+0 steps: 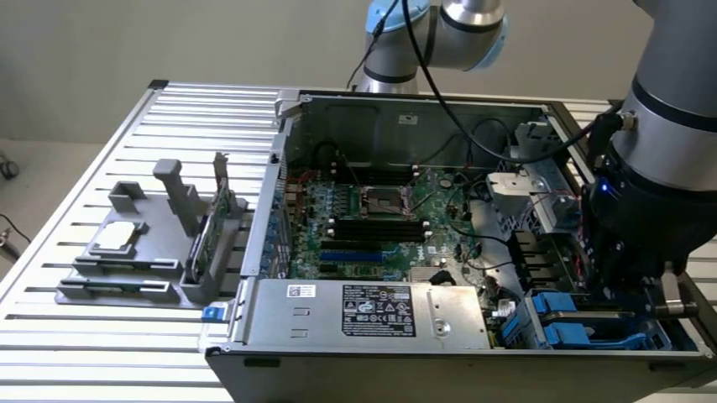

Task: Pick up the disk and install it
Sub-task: 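Insert the second disk wire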

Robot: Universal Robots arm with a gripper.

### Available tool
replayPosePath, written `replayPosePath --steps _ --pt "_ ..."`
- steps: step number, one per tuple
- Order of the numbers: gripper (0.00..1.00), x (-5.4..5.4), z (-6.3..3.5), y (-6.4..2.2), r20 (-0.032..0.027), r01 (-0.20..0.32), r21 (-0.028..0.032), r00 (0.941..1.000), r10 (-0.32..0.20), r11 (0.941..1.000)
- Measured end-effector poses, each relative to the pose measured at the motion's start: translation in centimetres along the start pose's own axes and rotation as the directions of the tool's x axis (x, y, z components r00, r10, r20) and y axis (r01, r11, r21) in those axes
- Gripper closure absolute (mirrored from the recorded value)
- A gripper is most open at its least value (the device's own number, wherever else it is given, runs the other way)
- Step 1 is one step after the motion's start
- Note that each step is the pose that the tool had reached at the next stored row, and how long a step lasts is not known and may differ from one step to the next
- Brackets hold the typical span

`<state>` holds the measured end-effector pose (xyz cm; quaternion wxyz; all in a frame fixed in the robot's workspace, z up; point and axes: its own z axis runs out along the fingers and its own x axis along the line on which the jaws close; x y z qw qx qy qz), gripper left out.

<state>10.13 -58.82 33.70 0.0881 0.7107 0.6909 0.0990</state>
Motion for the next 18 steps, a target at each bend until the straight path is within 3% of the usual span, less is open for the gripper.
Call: replayPosePath --steps 7,18 --pt "0.84 -0.01 0.17 -0.23 -0.0003 0.0 -0.0081 1.0 0.0 1.0" --pt "0.84 0.05 0.18 -0.28 -0.0006 0.0 -0.0099 1.0 0.0 1.0"
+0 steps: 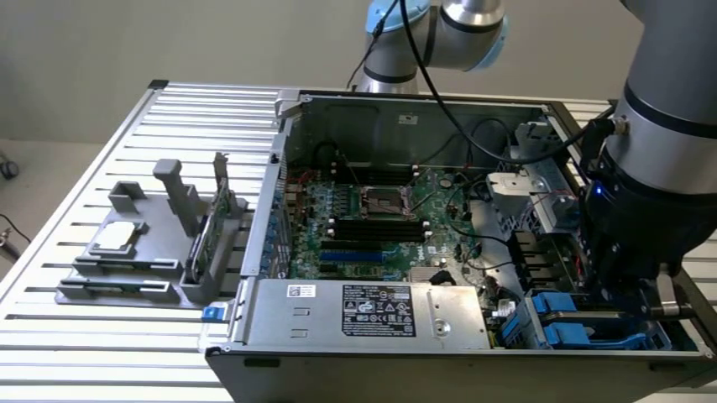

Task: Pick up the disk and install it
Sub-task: 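Insert the second disk wire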

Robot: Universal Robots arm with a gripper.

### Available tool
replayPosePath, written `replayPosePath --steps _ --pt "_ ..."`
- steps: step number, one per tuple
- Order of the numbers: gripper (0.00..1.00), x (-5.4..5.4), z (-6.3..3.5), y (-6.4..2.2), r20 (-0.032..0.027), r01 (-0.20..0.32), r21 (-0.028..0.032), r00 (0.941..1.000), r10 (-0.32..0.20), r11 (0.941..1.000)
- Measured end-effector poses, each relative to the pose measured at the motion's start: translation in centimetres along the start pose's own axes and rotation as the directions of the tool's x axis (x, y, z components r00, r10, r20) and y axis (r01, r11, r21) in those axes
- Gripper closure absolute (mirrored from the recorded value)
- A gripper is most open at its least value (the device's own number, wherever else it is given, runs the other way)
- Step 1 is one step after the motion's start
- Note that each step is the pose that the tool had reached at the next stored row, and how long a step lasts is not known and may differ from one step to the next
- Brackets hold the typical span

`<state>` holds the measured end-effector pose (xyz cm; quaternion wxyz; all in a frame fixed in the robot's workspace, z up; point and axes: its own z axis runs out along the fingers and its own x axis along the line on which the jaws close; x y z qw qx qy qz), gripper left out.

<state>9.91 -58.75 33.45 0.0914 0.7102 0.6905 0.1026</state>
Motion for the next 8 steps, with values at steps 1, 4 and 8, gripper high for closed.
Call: replayPosePath --steps 1,4,8 --pt "0.84 0.04 0.0 0.0 0.0 0.0 0.0 1.0 0.0 1.0" --pt "0.84 0.11 0.0 -0.01 0.0001 0.0 0.0 1.0 0.0 1.0" --pt "0.84 0.12 0.02 -0.01 0.0002 0.0 -0.0002 1.0 0.0 1.0"
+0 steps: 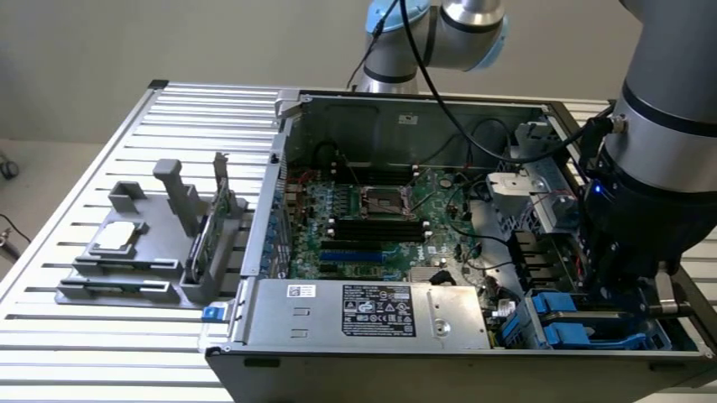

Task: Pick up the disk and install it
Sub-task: 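Insert the second disk wire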

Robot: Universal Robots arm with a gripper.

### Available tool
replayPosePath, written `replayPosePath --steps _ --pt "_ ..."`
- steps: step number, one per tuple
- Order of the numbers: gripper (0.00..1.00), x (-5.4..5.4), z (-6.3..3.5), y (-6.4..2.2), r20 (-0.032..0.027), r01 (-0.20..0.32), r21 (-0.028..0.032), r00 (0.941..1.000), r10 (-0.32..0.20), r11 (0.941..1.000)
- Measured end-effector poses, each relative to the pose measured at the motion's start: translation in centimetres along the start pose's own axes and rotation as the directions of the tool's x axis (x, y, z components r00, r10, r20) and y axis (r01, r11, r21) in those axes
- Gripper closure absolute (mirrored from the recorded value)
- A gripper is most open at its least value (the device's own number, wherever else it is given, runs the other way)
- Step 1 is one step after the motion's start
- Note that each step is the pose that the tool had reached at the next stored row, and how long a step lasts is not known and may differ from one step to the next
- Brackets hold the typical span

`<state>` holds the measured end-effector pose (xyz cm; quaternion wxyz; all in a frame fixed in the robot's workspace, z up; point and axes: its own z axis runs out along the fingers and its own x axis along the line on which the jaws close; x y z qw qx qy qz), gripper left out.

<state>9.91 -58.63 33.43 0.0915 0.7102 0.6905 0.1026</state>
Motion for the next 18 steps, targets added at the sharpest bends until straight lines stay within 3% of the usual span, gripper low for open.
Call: replayPosePath --steps 18 --pt "0.84 -0.01 0.53 -0.15 0.0004 0.0 -0.003 1.0 0.0 1.0"
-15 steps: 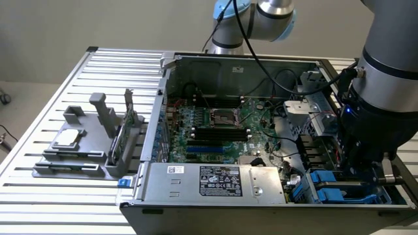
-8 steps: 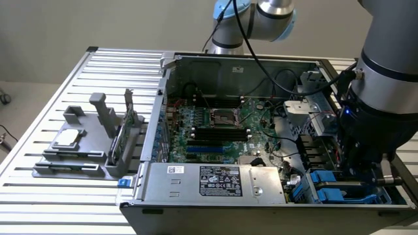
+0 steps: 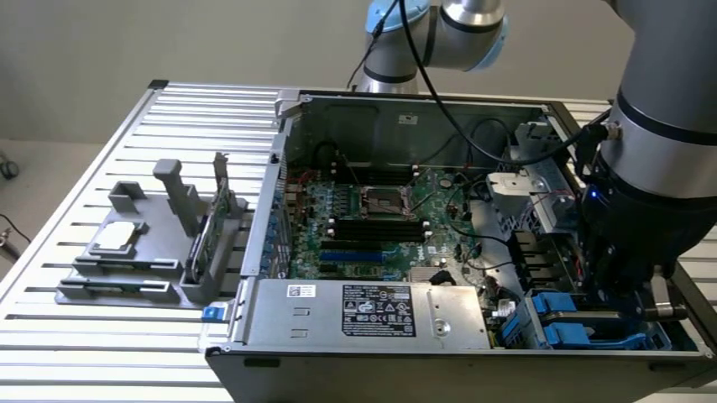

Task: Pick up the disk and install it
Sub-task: 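Insert the second disk wire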

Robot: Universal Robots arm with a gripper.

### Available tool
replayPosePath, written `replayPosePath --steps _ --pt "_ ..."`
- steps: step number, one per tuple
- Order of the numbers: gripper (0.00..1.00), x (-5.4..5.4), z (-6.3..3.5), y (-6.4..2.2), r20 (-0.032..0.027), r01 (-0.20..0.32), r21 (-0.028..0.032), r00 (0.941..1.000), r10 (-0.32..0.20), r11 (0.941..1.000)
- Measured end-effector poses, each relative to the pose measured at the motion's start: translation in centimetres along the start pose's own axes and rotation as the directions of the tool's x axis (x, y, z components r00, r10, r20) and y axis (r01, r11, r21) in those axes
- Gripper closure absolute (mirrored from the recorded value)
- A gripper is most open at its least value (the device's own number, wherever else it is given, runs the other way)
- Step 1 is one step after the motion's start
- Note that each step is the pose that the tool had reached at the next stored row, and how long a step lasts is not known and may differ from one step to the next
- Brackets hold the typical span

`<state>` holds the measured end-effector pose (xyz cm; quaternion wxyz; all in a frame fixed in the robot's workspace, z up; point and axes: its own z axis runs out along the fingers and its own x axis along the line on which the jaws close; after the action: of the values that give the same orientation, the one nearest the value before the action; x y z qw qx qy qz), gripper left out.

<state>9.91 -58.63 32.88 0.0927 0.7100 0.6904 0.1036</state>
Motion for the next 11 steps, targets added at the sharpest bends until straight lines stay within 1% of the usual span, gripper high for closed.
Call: replayPosePath --steps 7,8,9,10,11 --pt "0.84 0.0 0.12 -0.04 -0.0008 0.0 0.0001 1.0 0.0 1.0" --pt "0.82 0.0 0.09 -0.03 -0.001 0.0 0.0001 1.0 0.0 1.0" --pt "0.82 0.0 -0.04 0.01 -0.0018 0.0 -0.0001 1.0 0.0 1.0" --pt "0.75 0.01 -0.35 0.1 -0.0012 0.0 -0.0001 1.0 0.0 1.0" --pt "0.75 0.02 -0.81 0.23 -0.0005 0.0 -0.0001 1.0 0.0 1.0"
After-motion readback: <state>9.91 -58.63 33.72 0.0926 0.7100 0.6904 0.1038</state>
